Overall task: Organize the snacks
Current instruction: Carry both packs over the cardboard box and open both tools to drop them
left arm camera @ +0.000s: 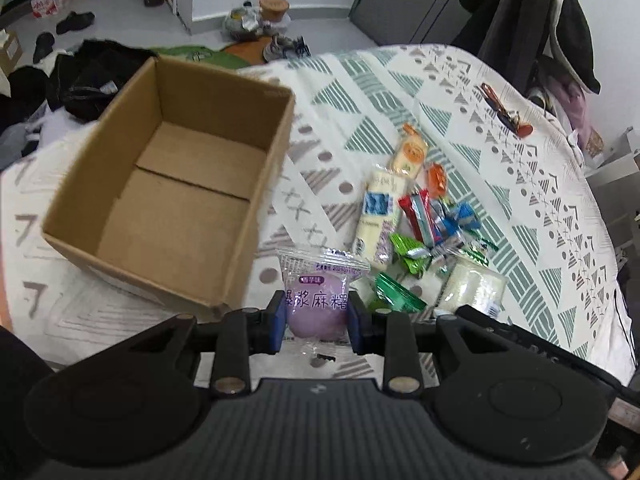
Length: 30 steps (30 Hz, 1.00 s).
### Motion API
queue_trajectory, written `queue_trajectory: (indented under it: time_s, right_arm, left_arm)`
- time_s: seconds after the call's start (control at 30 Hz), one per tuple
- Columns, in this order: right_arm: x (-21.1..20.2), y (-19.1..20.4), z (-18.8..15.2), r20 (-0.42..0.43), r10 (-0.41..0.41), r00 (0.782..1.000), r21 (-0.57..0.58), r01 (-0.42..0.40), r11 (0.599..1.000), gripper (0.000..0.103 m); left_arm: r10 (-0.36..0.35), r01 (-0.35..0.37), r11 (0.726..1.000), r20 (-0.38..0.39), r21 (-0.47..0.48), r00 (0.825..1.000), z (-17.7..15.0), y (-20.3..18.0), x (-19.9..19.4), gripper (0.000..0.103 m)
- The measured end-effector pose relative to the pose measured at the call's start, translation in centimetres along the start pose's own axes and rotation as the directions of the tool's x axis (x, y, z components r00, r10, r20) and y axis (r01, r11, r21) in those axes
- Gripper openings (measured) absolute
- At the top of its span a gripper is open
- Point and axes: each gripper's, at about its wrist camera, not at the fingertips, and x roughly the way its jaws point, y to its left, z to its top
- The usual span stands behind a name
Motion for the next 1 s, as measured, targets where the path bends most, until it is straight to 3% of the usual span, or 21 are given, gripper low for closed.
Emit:
queue_trajectory:
  time_s: [0.43, 1.0]
  right_arm:
    - [-1.4, 6.6, 0.2, 0.051, 0.052, 0.997, -0.054, -0.049, 0.997, 0.026]
    - [1.4, 14.2, 0.4, 0.016, 0.127, 0.992, -0.131, -0.123, 0.984, 0.026]
  left_arm:
    - [-0.019, 0.016, 0.999, 0.082, 0.030, 0.996, 1.9, 3.2, -3.8, 0.030]
    - [-0.004, 0.007, 0.999, 0.086, -0.039, 0.996, 4.8, 9.3, -4.0, 0.030]
